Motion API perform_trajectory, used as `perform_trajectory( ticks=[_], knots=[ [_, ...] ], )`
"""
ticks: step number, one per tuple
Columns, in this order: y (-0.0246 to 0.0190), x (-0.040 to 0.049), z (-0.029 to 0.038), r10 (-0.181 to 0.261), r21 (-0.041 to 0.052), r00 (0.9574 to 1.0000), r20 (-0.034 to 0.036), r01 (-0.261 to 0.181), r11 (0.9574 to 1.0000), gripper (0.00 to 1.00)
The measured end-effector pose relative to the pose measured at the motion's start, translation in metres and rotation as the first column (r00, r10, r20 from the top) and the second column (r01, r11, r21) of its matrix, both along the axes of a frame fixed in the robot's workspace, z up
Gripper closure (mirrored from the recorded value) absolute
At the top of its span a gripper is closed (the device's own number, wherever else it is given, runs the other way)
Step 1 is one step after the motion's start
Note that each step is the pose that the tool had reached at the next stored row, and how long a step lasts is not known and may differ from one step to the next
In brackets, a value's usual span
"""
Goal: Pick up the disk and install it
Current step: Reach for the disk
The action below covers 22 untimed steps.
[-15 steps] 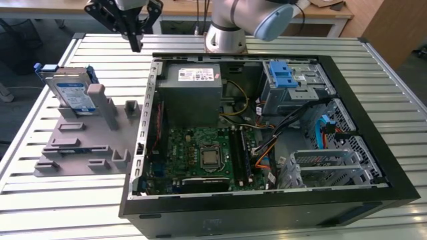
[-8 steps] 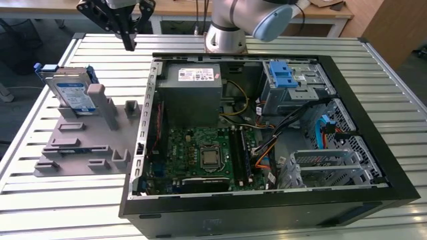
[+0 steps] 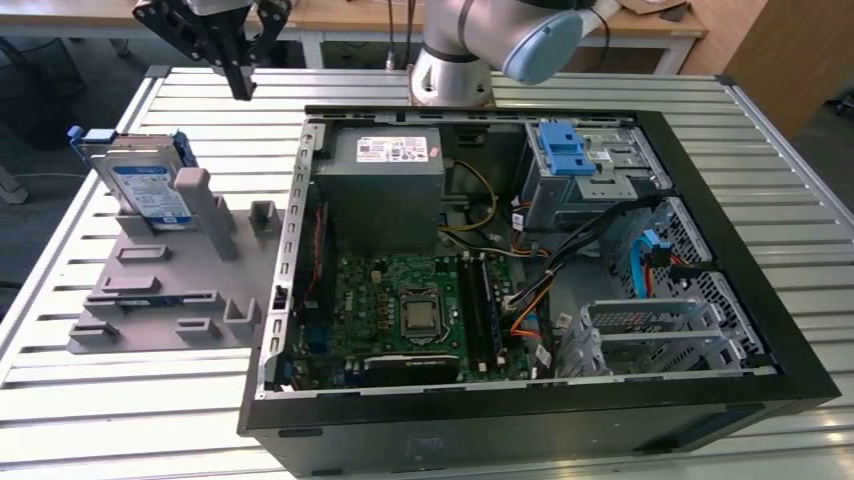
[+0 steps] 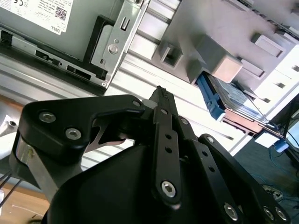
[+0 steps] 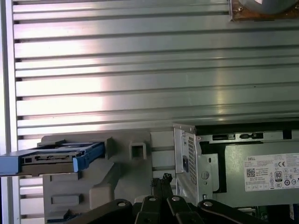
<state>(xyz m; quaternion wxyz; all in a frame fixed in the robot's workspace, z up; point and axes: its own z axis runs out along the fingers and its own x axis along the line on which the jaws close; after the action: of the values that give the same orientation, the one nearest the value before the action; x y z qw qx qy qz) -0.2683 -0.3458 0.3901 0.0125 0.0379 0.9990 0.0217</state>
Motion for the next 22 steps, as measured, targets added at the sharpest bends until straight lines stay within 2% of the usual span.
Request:
perform_trajectory(
  ticks=[9,22],
  knots=[
    [0.0030,-0.0196,-0.0004,0.000,0.0000,1.0000,-0.0004,0.000,1.0000,0.89],
    [0.0064,-0.0428,-0.0012,0.000,0.0000,1.0000,-0.0038,0.000,1.0000,0.89]
  ],
)
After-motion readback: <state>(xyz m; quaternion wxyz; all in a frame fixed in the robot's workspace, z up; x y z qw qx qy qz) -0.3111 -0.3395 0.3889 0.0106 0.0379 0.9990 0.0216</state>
